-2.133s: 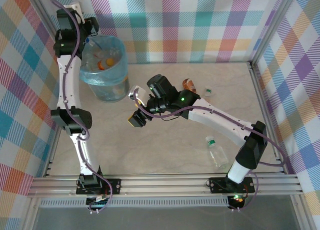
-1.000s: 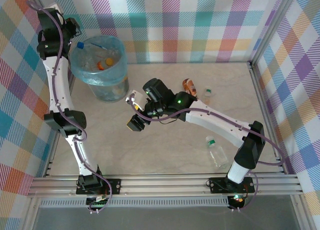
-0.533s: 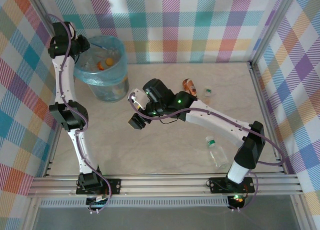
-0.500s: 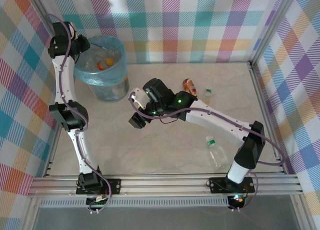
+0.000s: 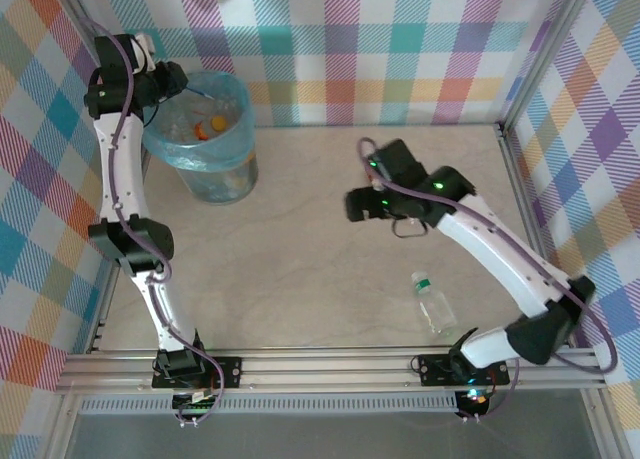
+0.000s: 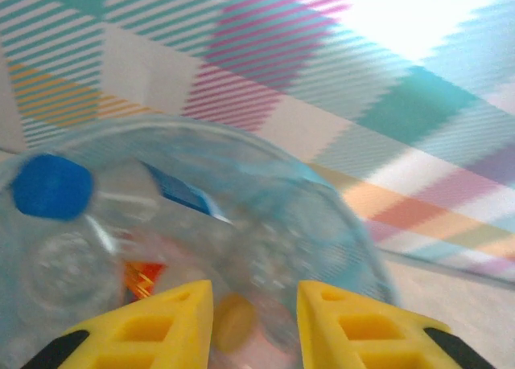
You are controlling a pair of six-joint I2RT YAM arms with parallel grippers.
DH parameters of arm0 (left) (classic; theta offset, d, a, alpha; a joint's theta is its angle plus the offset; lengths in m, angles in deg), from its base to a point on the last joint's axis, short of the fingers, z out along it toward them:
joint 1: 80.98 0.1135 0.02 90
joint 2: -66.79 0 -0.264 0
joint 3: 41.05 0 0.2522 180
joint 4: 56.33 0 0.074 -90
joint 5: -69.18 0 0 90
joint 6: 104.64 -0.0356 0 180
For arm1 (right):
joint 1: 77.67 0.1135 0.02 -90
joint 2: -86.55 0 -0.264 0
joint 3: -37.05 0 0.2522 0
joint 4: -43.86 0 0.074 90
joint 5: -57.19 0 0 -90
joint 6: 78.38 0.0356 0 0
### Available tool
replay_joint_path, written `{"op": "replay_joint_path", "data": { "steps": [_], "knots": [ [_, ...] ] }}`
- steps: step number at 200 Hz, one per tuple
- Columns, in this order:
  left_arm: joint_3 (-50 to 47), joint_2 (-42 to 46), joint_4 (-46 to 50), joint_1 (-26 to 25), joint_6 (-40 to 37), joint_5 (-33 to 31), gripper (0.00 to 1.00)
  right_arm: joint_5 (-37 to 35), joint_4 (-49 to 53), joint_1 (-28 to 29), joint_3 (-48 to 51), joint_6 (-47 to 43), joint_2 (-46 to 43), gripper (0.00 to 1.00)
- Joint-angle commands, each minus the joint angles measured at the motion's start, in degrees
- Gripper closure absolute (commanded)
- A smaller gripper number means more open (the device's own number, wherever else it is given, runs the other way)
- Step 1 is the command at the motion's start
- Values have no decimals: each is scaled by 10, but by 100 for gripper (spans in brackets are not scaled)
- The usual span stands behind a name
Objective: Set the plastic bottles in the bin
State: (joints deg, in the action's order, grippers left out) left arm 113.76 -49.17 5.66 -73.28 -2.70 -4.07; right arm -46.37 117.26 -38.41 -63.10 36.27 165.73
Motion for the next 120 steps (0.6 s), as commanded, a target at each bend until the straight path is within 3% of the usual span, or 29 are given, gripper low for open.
{"op": "replay_joint_path", "data": {
  "steps": [1,33,54,74,120],
  "knots": [
    [-83,105,-42,-55,-28,22,63,-31,147,-21,79,122,-61,11],
    [-218,197,-83,-152,-110,37,48,-7,216,-43,165,169,-106,5],
    [-283,231,-107,-209,-149,85,41,11,207,-49,221,184,-112,3],
    [-327,246,-136,-230,-130,118,41,18,173,-57,270,182,-100,0],
    [-332,237,-116,-241,-118,94,40,60,86,-107,364,169,-62,0]
  ]
}}
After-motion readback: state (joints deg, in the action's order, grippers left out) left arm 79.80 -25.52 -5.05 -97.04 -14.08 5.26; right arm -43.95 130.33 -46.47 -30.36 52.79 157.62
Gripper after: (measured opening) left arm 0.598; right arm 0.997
